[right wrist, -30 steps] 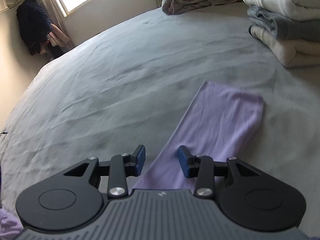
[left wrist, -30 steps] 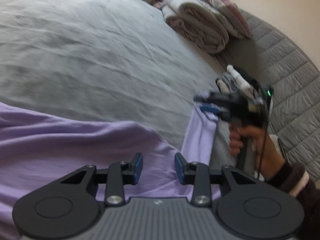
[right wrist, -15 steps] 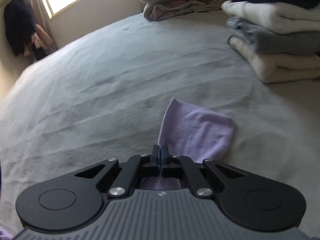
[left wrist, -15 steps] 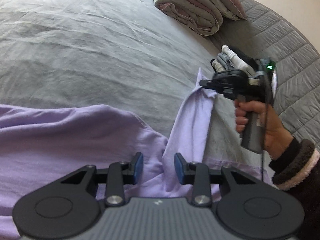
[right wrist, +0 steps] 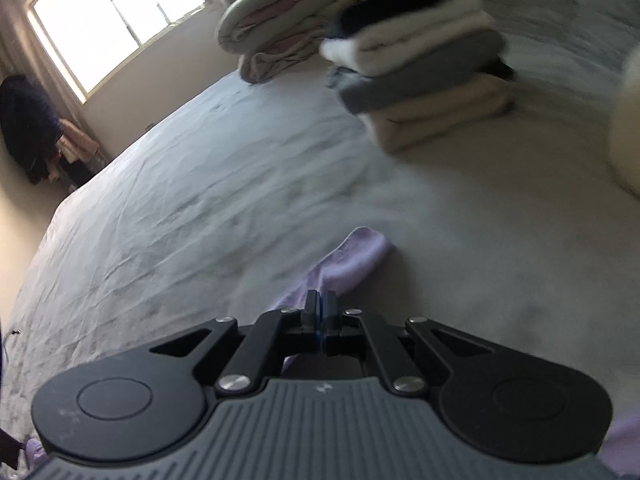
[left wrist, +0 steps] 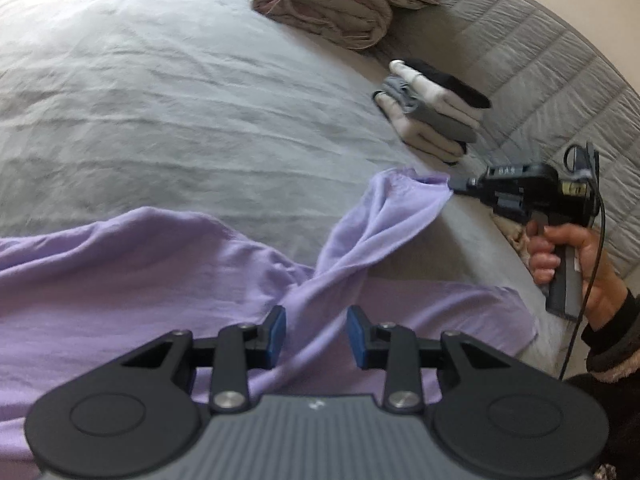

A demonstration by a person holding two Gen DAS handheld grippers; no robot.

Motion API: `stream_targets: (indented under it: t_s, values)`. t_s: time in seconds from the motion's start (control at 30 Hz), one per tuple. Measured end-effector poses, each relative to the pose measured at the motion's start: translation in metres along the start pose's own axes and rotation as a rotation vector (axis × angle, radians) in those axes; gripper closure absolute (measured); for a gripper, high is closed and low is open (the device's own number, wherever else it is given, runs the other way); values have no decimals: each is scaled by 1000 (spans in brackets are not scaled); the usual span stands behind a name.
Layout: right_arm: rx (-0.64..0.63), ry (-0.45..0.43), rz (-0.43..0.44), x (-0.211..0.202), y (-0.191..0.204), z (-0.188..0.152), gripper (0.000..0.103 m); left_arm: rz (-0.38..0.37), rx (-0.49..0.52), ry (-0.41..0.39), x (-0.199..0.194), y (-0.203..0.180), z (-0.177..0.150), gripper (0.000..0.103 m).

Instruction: Fold clothes

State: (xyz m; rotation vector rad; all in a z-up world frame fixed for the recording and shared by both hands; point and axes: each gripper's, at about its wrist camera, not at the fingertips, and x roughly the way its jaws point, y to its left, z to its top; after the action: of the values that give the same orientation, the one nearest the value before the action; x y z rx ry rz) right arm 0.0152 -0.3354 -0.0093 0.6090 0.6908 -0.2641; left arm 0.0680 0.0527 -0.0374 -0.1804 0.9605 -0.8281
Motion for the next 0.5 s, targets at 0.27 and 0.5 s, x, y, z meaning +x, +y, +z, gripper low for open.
stream_targets:
  t_s: [0.27, 0.5]
  values:
    - [71, 25, 8, -30, -33, -6, 103, -74, 11, 31, 14, -35, 5, 69]
    - [51, 58, 1, -45, -64, -22, 103, -87, 31, 100, 43, -70, 14, 69]
